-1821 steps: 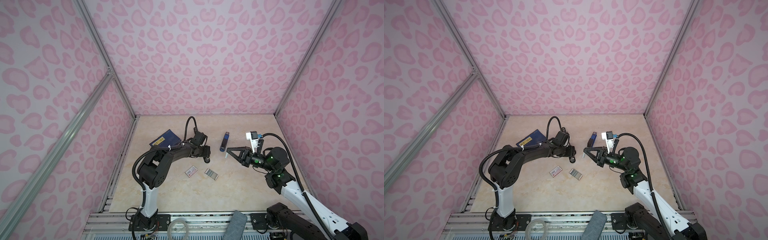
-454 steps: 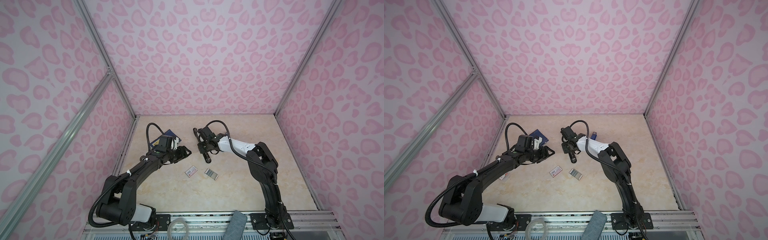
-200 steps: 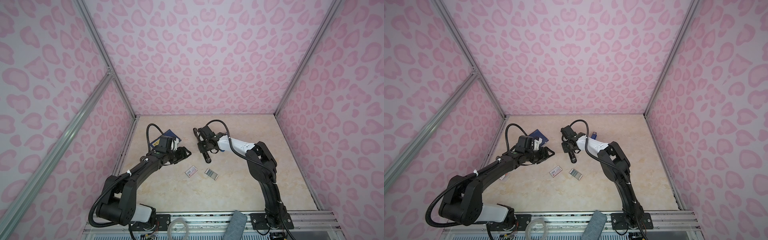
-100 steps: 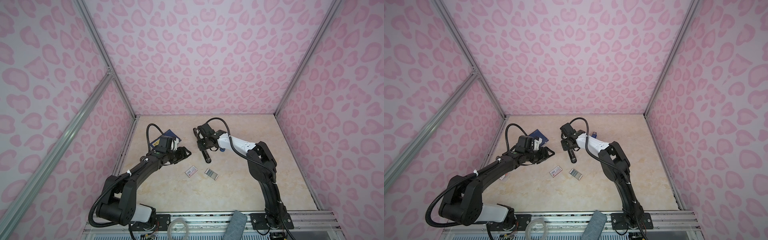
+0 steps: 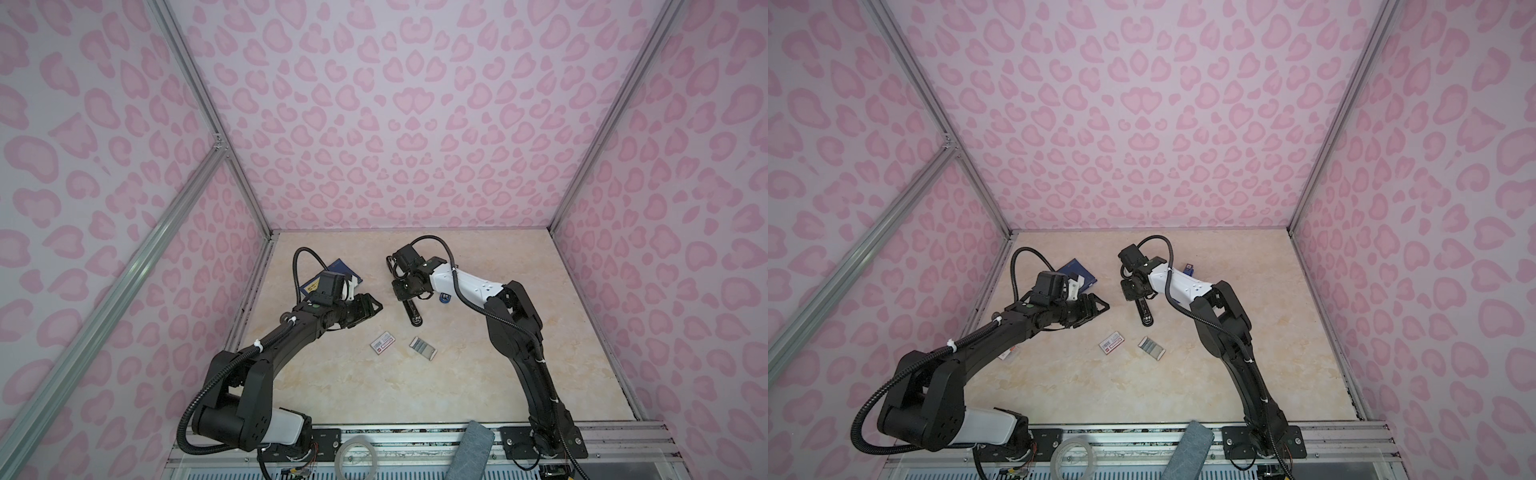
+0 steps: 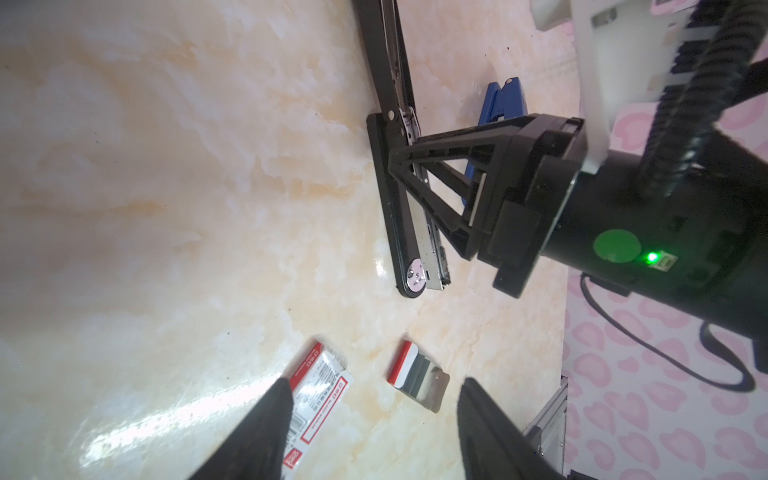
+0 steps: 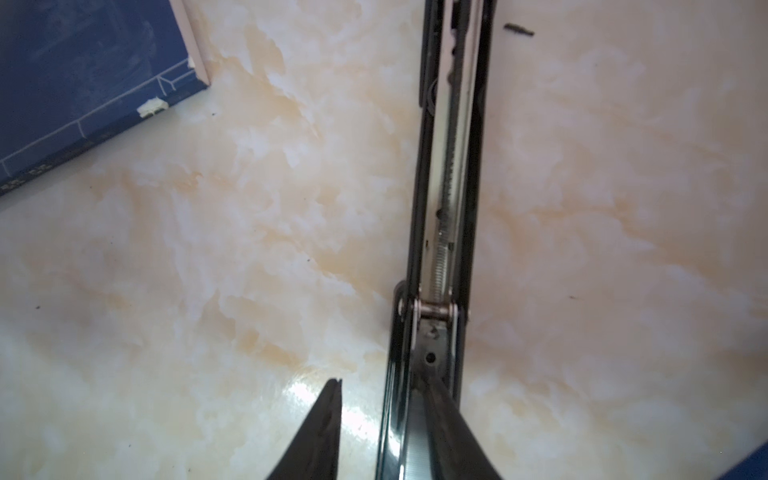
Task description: Load the staples into the stapler
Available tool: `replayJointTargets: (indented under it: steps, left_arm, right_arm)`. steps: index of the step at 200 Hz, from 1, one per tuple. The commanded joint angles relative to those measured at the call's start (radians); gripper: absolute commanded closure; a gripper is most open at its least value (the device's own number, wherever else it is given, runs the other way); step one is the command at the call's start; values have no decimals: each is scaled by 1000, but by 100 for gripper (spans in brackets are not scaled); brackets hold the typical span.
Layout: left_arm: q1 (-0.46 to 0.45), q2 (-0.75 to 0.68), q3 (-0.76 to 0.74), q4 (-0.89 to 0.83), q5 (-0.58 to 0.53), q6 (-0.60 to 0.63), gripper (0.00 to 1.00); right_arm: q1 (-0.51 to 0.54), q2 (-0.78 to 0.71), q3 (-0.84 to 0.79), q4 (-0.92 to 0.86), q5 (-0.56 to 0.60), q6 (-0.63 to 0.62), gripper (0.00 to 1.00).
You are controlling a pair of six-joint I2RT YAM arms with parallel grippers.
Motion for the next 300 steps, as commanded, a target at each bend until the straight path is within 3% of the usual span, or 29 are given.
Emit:
replayJointTargets:
  steps: [1, 98, 300]
  left_arm:
    - [0, 4, 6, 28, 4, 3, 34]
    - [2, 24, 5, 44, 13, -2, 34]
    - [0, 2, -13, 41, 8, -3, 34]
  right_arm:
    - [1, 12, -3, -35, -14, -8, 65]
    - [0, 68, 74, -225, -2, -49, 66]
    - [7, 148, 276, -283, 37, -38, 62]
